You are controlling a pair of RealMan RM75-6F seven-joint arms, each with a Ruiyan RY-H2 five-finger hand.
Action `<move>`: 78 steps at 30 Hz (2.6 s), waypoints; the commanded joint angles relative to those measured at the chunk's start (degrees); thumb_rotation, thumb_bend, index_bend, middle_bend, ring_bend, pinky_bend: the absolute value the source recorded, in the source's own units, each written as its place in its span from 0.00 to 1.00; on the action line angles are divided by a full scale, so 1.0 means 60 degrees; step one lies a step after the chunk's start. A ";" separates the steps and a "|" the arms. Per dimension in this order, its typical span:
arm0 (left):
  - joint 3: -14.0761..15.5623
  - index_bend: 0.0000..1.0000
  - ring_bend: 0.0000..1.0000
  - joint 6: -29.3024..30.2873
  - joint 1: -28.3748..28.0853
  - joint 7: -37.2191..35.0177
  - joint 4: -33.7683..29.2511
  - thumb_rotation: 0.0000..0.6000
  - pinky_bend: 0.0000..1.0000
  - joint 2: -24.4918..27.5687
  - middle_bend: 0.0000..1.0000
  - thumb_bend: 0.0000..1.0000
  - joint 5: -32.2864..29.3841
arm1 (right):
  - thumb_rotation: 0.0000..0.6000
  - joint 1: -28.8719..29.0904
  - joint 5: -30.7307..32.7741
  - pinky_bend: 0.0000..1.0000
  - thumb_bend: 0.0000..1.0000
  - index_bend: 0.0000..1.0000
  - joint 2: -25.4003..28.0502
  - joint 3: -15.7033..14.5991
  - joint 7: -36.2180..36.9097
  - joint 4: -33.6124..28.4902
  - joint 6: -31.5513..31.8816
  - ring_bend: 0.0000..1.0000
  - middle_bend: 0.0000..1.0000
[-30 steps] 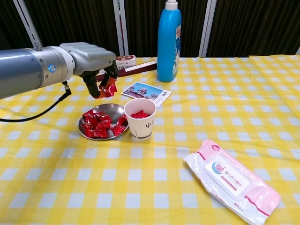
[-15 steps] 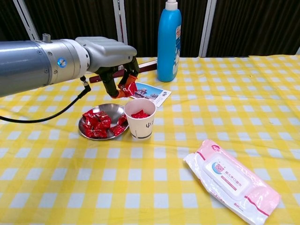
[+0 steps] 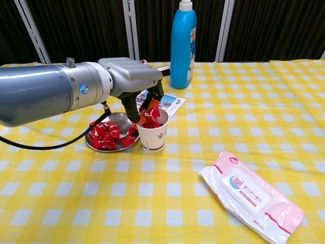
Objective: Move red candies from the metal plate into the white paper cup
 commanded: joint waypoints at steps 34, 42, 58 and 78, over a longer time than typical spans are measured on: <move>0.0022 0.37 0.86 0.0076 0.0033 -0.0312 -0.0048 1.00 0.91 0.0012 0.44 0.33 0.0246 | 1.00 -0.0003 -0.0060 0.00 0.39 0.00 -0.0009 -0.0006 0.0026 0.0007 0.0043 0.00 0.00; 0.0030 0.22 0.86 -0.0005 0.0033 -0.0403 -0.0181 1.00 0.91 0.0082 0.35 0.33 0.0348 | 1.00 -0.0004 -0.0060 0.00 0.39 0.00 -0.0013 -0.0004 0.0003 0.0002 0.0048 0.00 0.00; 0.0157 0.16 0.86 -0.0070 0.0051 -0.0443 -0.0503 1.00 0.91 0.0301 0.43 0.33 0.0247 | 1.00 -0.0009 -0.0104 0.00 0.39 0.00 -0.0013 -0.0014 0.0008 0.0000 0.0077 0.00 0.00; 0.0353 0.16 0.86 0.0588 0.0527 -0.0815 -0.0898 1.00 0.91 0.0717 0.38 0.30 0.0690 | 1.00 -0.0017 -0.0139 0.00 0.39 0.00 -0.0019 -0.0017 0.0007 0.0010 0.0119 0.00 0.00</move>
